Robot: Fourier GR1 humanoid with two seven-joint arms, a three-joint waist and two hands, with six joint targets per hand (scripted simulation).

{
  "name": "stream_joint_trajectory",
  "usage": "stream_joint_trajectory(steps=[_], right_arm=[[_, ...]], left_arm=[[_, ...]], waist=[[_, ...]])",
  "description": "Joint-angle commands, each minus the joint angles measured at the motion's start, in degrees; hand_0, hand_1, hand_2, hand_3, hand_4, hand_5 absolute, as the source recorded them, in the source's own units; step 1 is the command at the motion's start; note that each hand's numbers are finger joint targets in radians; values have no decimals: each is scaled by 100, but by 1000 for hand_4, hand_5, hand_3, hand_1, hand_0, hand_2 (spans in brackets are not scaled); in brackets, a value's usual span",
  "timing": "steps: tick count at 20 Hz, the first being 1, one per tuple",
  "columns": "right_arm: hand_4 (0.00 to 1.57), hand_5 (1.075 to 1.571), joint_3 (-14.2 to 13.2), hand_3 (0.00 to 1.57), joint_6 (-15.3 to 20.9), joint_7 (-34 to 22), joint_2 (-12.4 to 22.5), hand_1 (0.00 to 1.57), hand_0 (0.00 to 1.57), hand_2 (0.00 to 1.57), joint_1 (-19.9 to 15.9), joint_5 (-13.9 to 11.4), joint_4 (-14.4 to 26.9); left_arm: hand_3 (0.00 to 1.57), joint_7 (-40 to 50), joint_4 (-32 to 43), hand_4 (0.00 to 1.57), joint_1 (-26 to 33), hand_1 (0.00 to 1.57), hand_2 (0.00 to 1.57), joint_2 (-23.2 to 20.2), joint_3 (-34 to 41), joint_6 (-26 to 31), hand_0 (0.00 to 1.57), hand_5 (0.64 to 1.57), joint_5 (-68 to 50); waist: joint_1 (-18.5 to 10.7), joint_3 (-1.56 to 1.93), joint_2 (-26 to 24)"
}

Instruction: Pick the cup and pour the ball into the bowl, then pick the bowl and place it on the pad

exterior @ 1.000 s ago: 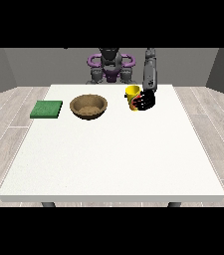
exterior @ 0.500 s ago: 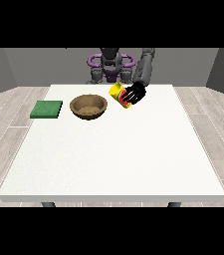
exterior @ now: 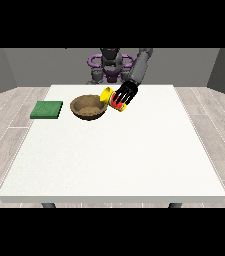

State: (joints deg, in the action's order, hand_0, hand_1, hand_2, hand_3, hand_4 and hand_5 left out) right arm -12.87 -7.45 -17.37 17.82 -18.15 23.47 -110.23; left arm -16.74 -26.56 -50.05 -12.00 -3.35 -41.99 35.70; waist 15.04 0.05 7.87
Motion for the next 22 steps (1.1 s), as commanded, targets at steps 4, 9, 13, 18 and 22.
stream_joint_trajectory(steps=[4,9,13,18,22], right_arm=[[347,1562,115,0,1,189,-92,0,0,0,-227,-171,441],[365,1565,329,0,-56,252,-251,0,0,0,53,-332,759],[381,1566,207,0,-142,431,-271,0,0,0,116,-273,1106],[383,1566,196,0,-216,694,-314,0,0,0,293,-395,1360],[379,1566,235,0,-178,587,-354,0,0,0,172,-417,1730]], left_arm=[[1571,1483,767,828,-644,1368,1571,-8,-1054,-952,1368,1552,1813],[1531,2610,1428,933,-1019,1343,1501,382,-1923,-540,1343,1509,3008],[1543,3359,1819,928,-1086,1438,1523,805,-2736,-312,1438,1484,3999],[1571,4029,2083,1021,-1365,1502,1571,1015,-3630,416,1502,1515,5018],[1571,4331,1484,1045,-1204,1500,1571,1189,-3981,1293,1500,1509,5298]], waist=[[-26,14,-77],[51,16,-546],[-63,20,-724],[-249,13,-1001],[-232,1,-1256]])
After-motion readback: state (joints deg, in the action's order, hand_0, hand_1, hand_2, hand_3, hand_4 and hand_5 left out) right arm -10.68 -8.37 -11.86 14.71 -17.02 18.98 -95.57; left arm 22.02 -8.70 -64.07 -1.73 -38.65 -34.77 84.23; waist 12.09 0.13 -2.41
